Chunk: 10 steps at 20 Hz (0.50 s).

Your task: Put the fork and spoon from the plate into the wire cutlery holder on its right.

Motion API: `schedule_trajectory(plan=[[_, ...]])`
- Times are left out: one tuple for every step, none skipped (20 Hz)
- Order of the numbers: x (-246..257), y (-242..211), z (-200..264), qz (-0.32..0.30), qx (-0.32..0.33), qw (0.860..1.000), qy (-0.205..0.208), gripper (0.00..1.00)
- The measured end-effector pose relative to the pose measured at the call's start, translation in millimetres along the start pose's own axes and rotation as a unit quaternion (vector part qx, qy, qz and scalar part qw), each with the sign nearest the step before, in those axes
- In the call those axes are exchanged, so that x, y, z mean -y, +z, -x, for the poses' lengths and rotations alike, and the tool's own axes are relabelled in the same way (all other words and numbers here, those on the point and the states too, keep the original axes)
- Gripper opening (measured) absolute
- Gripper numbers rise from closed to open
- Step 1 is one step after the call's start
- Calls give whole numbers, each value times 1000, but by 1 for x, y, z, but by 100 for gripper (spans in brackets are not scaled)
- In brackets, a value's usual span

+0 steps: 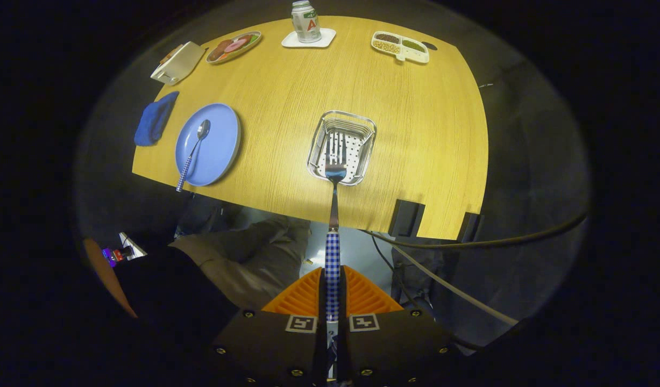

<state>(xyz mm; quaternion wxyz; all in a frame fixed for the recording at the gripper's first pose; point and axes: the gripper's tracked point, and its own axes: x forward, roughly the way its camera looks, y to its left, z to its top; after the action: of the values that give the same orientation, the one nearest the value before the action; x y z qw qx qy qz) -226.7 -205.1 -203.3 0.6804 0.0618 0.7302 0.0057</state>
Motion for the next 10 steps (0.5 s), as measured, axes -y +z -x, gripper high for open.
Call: schedule_trajectory(plan=[[5,1,-2,10,-11,1000,-6,8],[11,3,-3,23,-24,999,-15,8],[15,6,-4,35,-36,998,-23,8],[21,12,-5,47,-50,997,-32,8],[24,13,-6,58,-64,995,-41,8],[28,17,-7,66,-79,994,-48,8],[30,22,-9,74,-93,992,-53,8],[31,26,-9,82,-104,990,-57,8],[31,29,-12,87,-116,988,-59,8],[30,32,-13,89,-128,986,-59,8]])
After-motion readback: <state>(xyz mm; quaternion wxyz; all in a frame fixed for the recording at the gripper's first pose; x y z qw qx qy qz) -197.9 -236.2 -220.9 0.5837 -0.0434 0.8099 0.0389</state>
